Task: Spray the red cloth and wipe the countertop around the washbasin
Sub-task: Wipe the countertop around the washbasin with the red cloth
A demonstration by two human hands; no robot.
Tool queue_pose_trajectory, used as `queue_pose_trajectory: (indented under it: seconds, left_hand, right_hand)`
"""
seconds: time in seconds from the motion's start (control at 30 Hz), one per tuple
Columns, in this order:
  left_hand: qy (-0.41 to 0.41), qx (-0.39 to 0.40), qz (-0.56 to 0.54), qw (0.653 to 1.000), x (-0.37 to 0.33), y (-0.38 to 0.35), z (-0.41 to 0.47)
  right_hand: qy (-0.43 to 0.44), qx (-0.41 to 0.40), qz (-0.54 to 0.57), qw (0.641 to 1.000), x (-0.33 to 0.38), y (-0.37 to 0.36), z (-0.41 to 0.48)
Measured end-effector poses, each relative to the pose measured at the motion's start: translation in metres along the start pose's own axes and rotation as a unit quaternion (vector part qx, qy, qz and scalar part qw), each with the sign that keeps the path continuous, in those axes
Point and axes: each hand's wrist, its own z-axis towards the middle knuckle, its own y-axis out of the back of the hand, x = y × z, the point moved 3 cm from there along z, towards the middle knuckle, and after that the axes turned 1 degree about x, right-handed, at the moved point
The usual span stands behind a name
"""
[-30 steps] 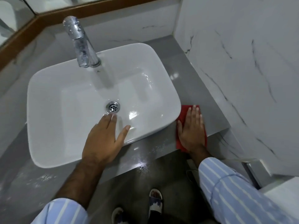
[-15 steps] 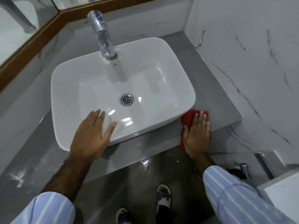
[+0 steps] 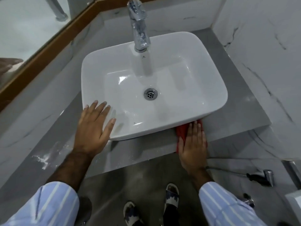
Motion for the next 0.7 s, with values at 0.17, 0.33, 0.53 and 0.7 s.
queue_pose_trajectory:
  seconds: [0.17,0.33,0.53,0.7]
  left_hand:
    - [0.016,0.002,-0.006,1.0,-0.001,0.001,-0.001]
    - [-0.029,0.037,-0.019,0.999,0.014,0.006,-0.005]
    - [0.053,0.023,-0.046,0.997,0.031,-0.004,-0.006]
    - [0.089,0.016,-0.098,0.991,0.035,-0.012,-0.006]
  right_hand:
    - [0.076,0.042,0.038,0.995,0.103,-0.024,-0.044]
    - [0.218,0.086,0.026,0.972,0.107,-0.024,-0.052]
    - [0.056,0.034,0.013,0.998,0.079,-0.023,-0.04]
    - [0.241,0.101,0.035,0.965,0.174,-0.05,-0.072]
